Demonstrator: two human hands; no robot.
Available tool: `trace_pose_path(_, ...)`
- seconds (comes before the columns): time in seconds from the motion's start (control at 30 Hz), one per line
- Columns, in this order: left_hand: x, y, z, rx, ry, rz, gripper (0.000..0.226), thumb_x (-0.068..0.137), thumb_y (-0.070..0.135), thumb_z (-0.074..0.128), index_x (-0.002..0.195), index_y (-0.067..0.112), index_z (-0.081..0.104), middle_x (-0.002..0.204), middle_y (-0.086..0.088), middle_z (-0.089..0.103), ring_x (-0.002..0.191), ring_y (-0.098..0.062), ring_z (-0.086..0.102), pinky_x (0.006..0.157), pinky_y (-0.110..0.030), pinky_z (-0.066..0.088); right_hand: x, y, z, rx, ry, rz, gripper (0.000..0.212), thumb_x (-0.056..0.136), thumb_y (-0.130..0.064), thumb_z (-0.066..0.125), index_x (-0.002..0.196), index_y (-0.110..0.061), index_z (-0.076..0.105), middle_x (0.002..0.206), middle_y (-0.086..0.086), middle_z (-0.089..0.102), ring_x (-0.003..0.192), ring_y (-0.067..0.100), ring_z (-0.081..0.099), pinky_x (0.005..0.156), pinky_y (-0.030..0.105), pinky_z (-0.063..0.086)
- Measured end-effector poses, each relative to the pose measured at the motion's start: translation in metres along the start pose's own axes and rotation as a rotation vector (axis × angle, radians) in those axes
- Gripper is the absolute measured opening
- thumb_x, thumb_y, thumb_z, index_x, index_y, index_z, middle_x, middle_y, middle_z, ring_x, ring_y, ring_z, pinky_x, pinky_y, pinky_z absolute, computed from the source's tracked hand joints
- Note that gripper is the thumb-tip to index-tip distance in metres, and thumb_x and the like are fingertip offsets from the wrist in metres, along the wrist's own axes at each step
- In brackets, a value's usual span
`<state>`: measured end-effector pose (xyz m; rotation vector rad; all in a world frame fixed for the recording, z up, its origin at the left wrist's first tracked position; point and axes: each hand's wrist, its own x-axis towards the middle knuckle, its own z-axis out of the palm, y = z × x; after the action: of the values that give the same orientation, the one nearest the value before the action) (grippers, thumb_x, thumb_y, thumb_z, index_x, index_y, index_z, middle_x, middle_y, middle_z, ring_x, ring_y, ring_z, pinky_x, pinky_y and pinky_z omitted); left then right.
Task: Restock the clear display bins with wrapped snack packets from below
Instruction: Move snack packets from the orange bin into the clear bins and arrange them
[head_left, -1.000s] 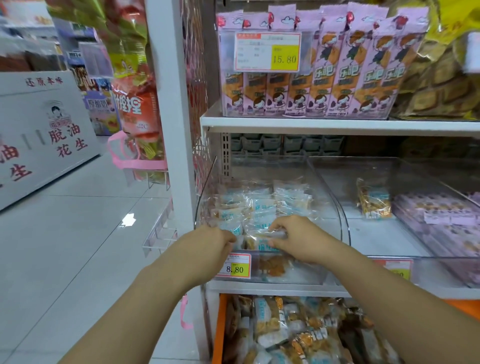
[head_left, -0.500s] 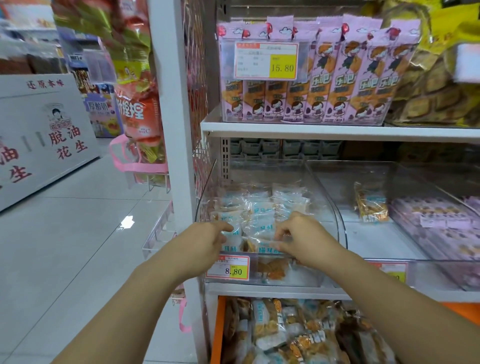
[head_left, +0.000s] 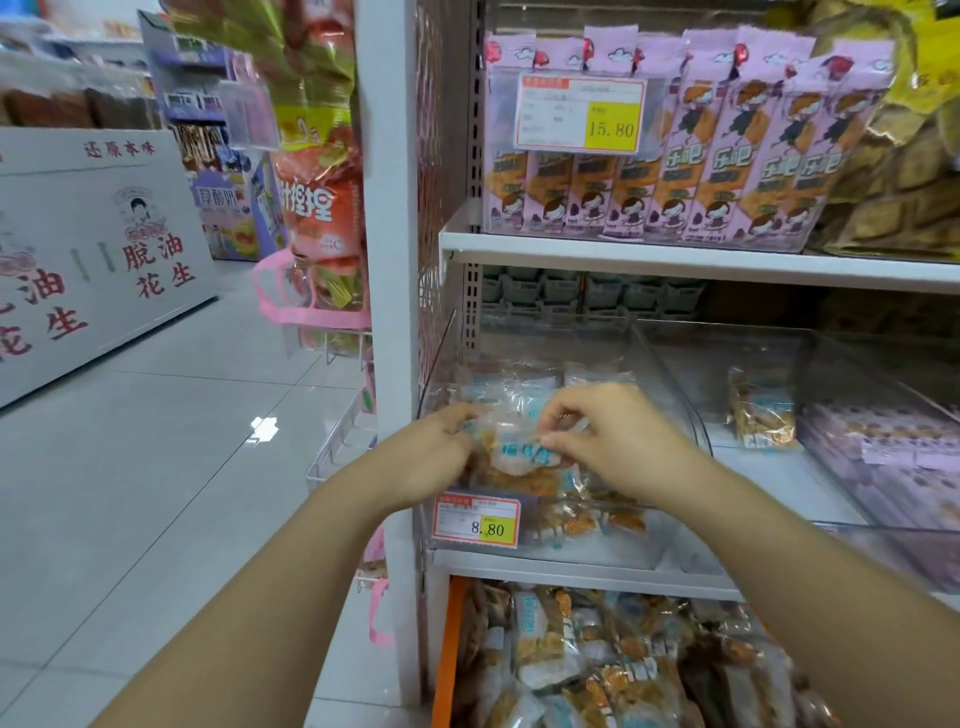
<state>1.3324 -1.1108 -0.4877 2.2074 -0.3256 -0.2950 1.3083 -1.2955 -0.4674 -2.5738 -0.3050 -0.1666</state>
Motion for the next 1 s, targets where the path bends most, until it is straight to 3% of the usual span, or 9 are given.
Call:
trace_pose_path(0.1,0.001,0.001,0.000,0.008,0.014,0.005,0.044,0.099,0.012,0.036,0.141,0.025,0.039,0.109,-0.013,0.064,0.082,-0.019,0.054,0.071,-0.025,0.043,0.007,0.002,0.026,-0.014,-0.066,-0.017,0.008,0.088,-0.015,0.064,0.084,-0.022,0.066,0.076,-0.015,0.057,0.078,0.005,0.056,0.069,0.017,0.040)
trace_pose_path(0.23,0.001,-0.001,-0.002,0.055,-0.015,0.006,0.050,0.095,0.009,0.040,0.143,0.025,0.036,0.107,-0.005,0.057,0.089,-0.017,0.051,0.068,-0.023,0.038,0.014,0.004,0.029,0.009,-0.106,-0.017,0.007,0.087,-0.012,0.065,0.089,-0.017,0.070,0.072,-0.018,0.055,0.076,0.003,0.056,0.063,0.005,0.038)
trace_pose_path(0.33,0.000,-0.003,-0.002,0.141,-0.035,0.025,0.044,0.092,0.010,0.047,0.134,0.022,0.043,0.104,-0.005,0.062,0.076,-0.009,0.053,0.064,-0.021,0.040,0.018,0.004,0.027,0.000,-0.143,-0.026,0.007,0.087,-0.014,0.066,0.091,-0.017,0.070,0.081,-0.010,0.062,0.081,0.008,0.061,0.068,0.012,0.044)
trace_pose_path(0.4,0.000,-0.003,-0.001,0.290,-0.037,0.080,0.036,0.090,0.011,0.052,0.125,0.018,0.052,0.092,0.004,0.061,0.069,-0.003,0.050,0.059,-0.016,0.037,0.018,0.004,0.029,0.003,-0.154,-0.024,0.009,0.086,-0.016,0.067,0.095,-0.015,0.071,0.087,-0.005,0.064,0.087,0.011,0.062,0.076,0.019,0.047)
trace_pose_path(0.57,0.001,0.002,-0.001,0.589,0.001,0.116,0.024,0.091,0.010,0.055,0.113,0.015,0.060,0.110,-0.003,0.064,0.091,-0.015,0.056,0.076,-0.020,0.040,0.013,0.008,0.033,0.002,-0.174,-0.024,0.033,0.083,-0.024,0.072,0.115,-0.018,0.066,0.113,-0.005,0.064,0.101,0.008,0.057,0.086,0.020,0.044)
trace_pose_path(0.7,0.008,0.003,0.003,0.717,-0.029,0.085,0.025,0.091,0.008,0.055,0.114,0.015,0.061,0.115,-0.006,0.062,0.102,-0.021,0.058,0.084,-0.028,0.046,0.016,0.008,0.034,-0.014,-0.231,-0.004,0.034,0.083,-0.024,0.071,0.117,-0.019,0.066,0.115,-0.004,0.064,0.101,0.012,0.058,0.084,0.024,0.045)
trace_pose_path(0.83,0.007,0.005,0.005,0.793,-0.104,0.069,0.028,0.094,0.007,0.047,0.117,0.015,0.061,0.116,-0.007,0.061,0.103,-0.022,0.056,0.085,-0.031,0.045,0.019,0.010,0.033,-0.010,-0.336,0.023,0.027,0.087,-0.025,0.067,0.113,-0.017,0.068,0.106,-0.001,0.066,0.092,0.013,0.060,0.077,0.024,0.046)
trace_pose_path(1.0,0.001,0.007,0.001,0.695,-0.145,0.057,0.036,0.093,0.009,0.040,0.121,0.016,0.062,0.120,-0.007,0.062,0.105,-0.022,0.057,0.093,-0.036,0.046,0.016,0.013,0.032,0.012,-0.379,0.005,0.019,0.091,-0.027,0.061,0.103,-0.015,0.072,0.078,-0.008,0.062,0.072,0.010,0.054,0.069,0.025,0.044)
